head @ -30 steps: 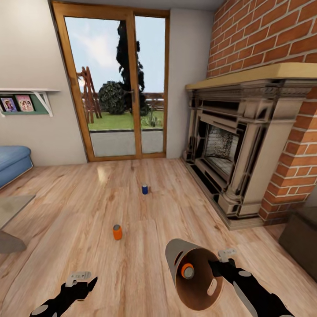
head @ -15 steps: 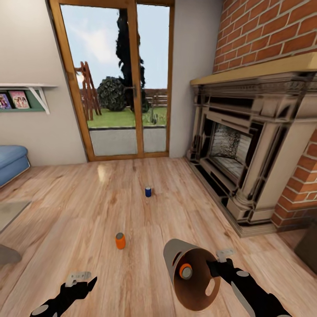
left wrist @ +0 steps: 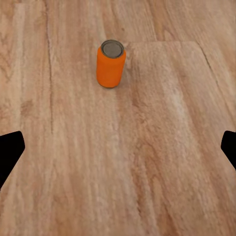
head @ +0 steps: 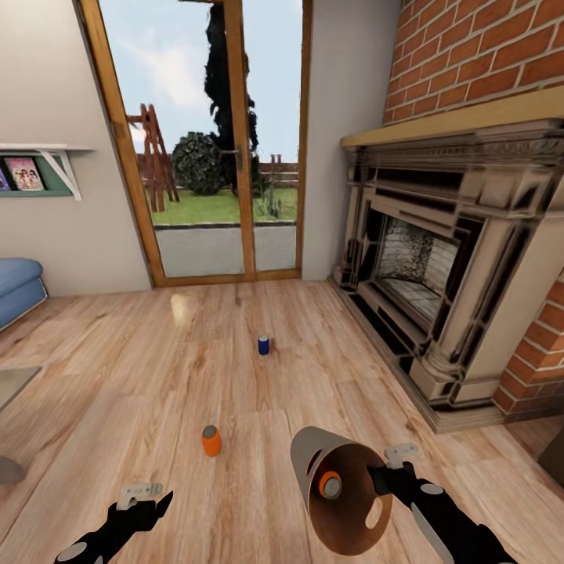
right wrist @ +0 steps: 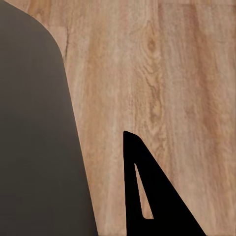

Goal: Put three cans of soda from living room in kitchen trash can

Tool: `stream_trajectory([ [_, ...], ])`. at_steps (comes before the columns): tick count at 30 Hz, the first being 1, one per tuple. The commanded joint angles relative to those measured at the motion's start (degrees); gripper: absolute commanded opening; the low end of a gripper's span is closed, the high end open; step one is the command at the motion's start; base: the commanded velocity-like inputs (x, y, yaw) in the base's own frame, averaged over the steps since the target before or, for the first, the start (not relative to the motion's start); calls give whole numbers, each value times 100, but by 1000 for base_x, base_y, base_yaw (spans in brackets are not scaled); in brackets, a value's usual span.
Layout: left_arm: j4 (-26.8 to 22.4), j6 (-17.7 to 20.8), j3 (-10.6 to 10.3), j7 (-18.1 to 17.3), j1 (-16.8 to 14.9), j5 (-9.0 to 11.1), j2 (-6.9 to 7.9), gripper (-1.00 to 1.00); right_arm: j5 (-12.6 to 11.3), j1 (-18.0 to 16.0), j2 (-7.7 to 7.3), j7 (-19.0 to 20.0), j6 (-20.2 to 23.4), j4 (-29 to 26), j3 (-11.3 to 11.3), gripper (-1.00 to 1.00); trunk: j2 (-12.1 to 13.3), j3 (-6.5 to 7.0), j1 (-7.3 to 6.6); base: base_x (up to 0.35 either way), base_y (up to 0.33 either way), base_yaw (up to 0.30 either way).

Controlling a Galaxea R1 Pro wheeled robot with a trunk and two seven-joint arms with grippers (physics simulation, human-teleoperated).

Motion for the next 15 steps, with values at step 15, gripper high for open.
stream_trajectory([
  [15,1,-8,-3,7,0,0,0,100,-17,2,1,-1,0,-11,-5,-100,0,0,0,300,0,0],
])
